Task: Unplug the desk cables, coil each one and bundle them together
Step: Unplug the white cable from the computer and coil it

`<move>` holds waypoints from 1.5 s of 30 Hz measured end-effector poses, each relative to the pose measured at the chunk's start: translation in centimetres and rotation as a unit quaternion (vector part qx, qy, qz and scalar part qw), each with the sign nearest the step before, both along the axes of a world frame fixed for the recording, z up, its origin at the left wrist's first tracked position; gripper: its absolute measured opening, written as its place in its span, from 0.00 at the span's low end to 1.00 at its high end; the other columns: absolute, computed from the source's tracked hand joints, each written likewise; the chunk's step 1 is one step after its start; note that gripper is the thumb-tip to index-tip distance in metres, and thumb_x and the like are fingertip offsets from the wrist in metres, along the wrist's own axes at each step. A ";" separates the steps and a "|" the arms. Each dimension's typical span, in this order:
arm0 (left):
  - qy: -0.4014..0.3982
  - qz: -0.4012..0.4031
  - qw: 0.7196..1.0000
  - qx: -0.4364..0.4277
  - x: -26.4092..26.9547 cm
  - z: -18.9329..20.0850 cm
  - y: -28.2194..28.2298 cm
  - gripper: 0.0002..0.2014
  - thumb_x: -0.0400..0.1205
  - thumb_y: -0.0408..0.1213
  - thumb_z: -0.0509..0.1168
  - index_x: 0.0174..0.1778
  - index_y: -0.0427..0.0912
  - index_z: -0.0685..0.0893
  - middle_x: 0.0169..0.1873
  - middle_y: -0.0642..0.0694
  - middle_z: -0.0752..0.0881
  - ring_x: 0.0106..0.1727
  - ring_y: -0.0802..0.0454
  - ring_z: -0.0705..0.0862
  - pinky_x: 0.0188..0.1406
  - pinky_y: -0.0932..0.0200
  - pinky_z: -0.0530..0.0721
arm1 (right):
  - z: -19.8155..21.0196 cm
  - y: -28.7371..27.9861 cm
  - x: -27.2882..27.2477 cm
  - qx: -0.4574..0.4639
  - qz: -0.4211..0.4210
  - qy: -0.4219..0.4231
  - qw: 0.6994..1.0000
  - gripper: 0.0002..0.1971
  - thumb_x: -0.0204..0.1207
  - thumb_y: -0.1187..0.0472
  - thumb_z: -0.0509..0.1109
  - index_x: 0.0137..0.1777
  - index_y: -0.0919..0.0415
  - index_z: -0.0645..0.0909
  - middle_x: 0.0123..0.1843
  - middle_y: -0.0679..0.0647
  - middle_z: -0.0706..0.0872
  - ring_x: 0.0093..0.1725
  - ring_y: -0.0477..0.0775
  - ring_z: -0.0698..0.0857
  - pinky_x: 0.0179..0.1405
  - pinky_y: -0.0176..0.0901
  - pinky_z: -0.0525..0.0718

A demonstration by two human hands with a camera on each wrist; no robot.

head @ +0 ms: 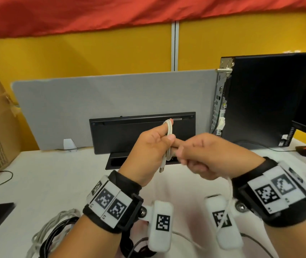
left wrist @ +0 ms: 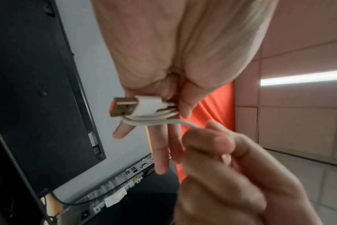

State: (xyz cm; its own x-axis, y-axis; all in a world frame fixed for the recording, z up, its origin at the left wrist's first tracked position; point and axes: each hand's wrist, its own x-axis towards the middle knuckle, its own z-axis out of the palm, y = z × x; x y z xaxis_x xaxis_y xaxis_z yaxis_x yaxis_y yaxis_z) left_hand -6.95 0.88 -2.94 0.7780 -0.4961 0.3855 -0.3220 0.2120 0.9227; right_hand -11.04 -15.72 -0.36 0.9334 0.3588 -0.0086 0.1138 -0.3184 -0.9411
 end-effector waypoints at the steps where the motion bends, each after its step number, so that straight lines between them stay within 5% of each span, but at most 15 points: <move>1: -0.005 0.010 1.000 0.013 0.0 -0.1 -0.1 0.17 0.89 0.29 0.54 0.62 0.57 0.79 0.39 0.41 0.90 0.42 0.46 0.88 0.54 0.50 0.84 | 0.2 -0.2 0.1 0.050 -0.004 0.005 0.999 0.17 0.83 0.62 0.61 0.30 0.59 0.77 0.20 0.57 0.71 0.14 0.45 0.58 0.16 0.28 0.58; 5: -0.004 0.004 0.998 0.058 -0.1 -0.3 -0.3 0.17 0.90 0.31 0.52 0.72 0.44 0.78 0.29 0.41 0.87 0.29 0.46 0.86 0.41 0.56 0.85 | 1.1 -0.8 0.2 0.264 -0.021 -0.010 0.964 0.12 0.80 0.61 0.61 0.35 0.61 0.77 0.21 0.52 0.68 0.16 0.47 0.65 0.16 0.33 0.59; 9: 0.026 -0.001 0.996 0.081 -0.9 -0.4 -1.1 0.16 0.85 0.36 0.54 0.59 0.42 0.86 0.21 0.46 0.79 0.20 0.52 0.73 0.61 0.23 0.75 | 1.3 -1.1 0.6 0.425 -0.060 -0.014 0.903 0.11 0.75 0.59 0.62 0.40 0.63 0.85 0.28 0.54 0.78 0.25 0.50 0.78 0.21 0.39 0.75; 11: 0.044 -0.008 0.995 0.088 -1.2 -0.3 -1.3 0.19 0.82 0.38 0.54 0.59 0.31 0.84 0.17 0.47 0.76 0.19 0.52 0.69 0.63 0.25 0.78 | 1.0 -1.4 0.9 0.453 -0.073 -0.017 0.888 0.15 0.76 0.56 0.63 0.41 0.64 0.88 0.34 0.56 0.85 0.33 0.52 0.85 0.29 0.41 0.85; 15: 0.086 -0.036 0.995 0.029 -1.4 0.1 -1.2 0.17 0.87 0.37 0.54 0.62 0.39 0.86 0.15 0.48 0.68 0.18 0.53 0.63 0.59 0.39 0.86 | 0.5 -2.1 1.4 0.475 -0.089 -0.035 0.875 0.19 0.81 0.53 0.61 0.51 0.66 0.89 0.46 0.59 0.89 0.47 0.55 0.89 0.45 0.44 0.89; 17: 0.106 -0.041 0.993 -0.017 -1.6 0.5 -1.0 0.17 0.87 0.43 0.58 0.60 0.36 0.87 0.15 0.49 0.63 0.17 0.56 0.61 0.53 0.36 0.88 | 0.2 -2.1 1.7 0.462 -0.104 -0.046 0.879 0.18 0.83 0.54 0.61 0.53 0.66 0.88 0.47 0.59 0.90 0.49 0.55 0.89 0.43 0.44 0.90; 19: 0.122 -0.061 0.989 -0.057 -1.7 0.8 -0.9 0.19 0.86 0.43 0.59 0.61 0.32 0.86 0.14 0.51 0.62 0.15 0.58 0.59 0.50 0.32 0.87 | -0.1 -2.1 2.0 0.415 -0.139 -0.058 0.897 0.17 0.85 0.54 0.59 0.52 0.64 0.87 0.42 0.56 0.88 0.39 0.53 0.87 0.32 0.41 0.86; 22: 0.151 -0.108 0.977 -0.104 -1.8 1.2 -0.6 0.19 0.87 0.41 0.58 0.63 0.30 0.84 0.13 0.53 0.62 0.13 0.60 0.59 0.51 0.30 0.85 | -1.0 -2.4 2.3 0.262 -0.235 -0.101 0.931 0.14 0.85 0.54 0.63 0.48 0.61 0.87 0.30 0.51 0.79 0.23 0.47 0.71 0.18 0.37 0.67; 27: 0.171 -0.098 0.967 -0.162 -1.7 1.2 -0.7 0.20 0.87 0.41 0.57 0.65 0.30 0.82 0.13 0.52 0.62 0.13 0.61 0.59 0.50 0.32 0.86 | -2.2 -1.8 2.8 -0.013 -0.281 -0.229 0.932 0.06 0.79 0.57 0.71 0.45 0.49 0.90 0.31 0.44 0.86 0.30 0.37 0.82 0.35 0.33 0.77; 31: 0.177 -0.079 0.965 -0.175 -1.3 1.1 -0.5 0.19 0.86 0.42 0.58 0.64 0.31 0.83 0.13 0.52 0.62 0.13 0.60 0.60 0.47 0.35 0.87 | -2.4 -1.2 2.8 -0.157 -0.271 -0.296 0.902 0.08 0.78 0.57 0.72 0.51 0.44 0.90 0.40 0.38 0.83 0.41 0.33 0.79 0.42 0.30 0.73; 33: 0.180 -0.075 0.965 -0.174 -1.1 0.9 -0.5 0.19 0.87 0.41 0.57 0.64 0.31 0.84 0.14 0.52 0.63 0.13 0.61 0.61 0.47 0.35 0.87 | -2.2 -1.0 2.7 -0.153 -0.274 -0.302 0.900 0.10 0.80 0.59 0.69 0.54 0.46 0.89 0.39 0.39 0.84 0.39 0.37 0.81 0.40 0.28 0.75; 38: 0.195 -0.056 0.964 -0.173 -0.7 0.2 -0.9 0.19 0.87 0.41 0.57 0.63 0.30 0.84 0.14 0.52 0.62 0.13 0.60 0.59 0.52 0.36 0.84 | -1.0 0.1 1.5 0.094 -0.162 -0.154 0.970 0.15 0.79 0.64 0.63 0.56 0.51 0.89 0.37 0.61 0.88 0.33 0.52 0.84 0.35 0.44 0.85; 40: 0.199 -0.053 0.963 -0.173 -0.6 0.1 -0.9 0.20 0.85 0.42 0.59 0.62 0.30 0.84 0.14 0.52 0.63 0.13 0.60 0.58 0.53 0.40 0.69 | -1.3 0.4 1.6 0.076 -0.169 -0.167 0.968 0.22 0.76 0.67 0.66 0.69 0.49 0.81 0.46 0.56 0.89 0.36 0.54 0.86 0.42 0.46 0.90; 42: 0.192 -0.050 0.967 -0.161 -0.5 0.2 -0.9 0.20 0.83 0.43 0.59 0.60 0.30 0.85 0.13 0.52 0.63 0.13 0.60 0.58 0.43 0.44 0.59 | -1.8 0.4 1.8 0.023 -0.194 -0.209 0.958 0.31 0.74 0.68 0.72 0.76 0.51 0.73 0.51 0.49 0.88 0.38 0.51 0.88 0.44 0.47 0.91; 45: 0.168 -0.056 0.975 -0.133 -0.6 0.1 -0.7 0.20 0.85 0.42 0.57 0.60 0.29 0.85 0.13 0.51 0.63 0.13 0.60 0.59 0.30 0.59 0.62 | -2.4 0.7 1.9 -0.039 -0.183 -0.254 0.949 0.30 0.73 0.65 0.75 0.76 0.51 0.75 0.46 0.49 0.89 0.38 0.45 0.86 0.46 0.48 0.89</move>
State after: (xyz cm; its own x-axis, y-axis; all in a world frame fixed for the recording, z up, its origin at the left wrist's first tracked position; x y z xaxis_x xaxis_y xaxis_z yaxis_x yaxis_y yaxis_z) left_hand -7.57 0.20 -2.80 0.8292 -0.5026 0.2444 0.0287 0.4750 0.8795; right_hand -9.12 -15.01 -2.75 0.8864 0.0270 0.4621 0.4148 -0.4897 -0.7669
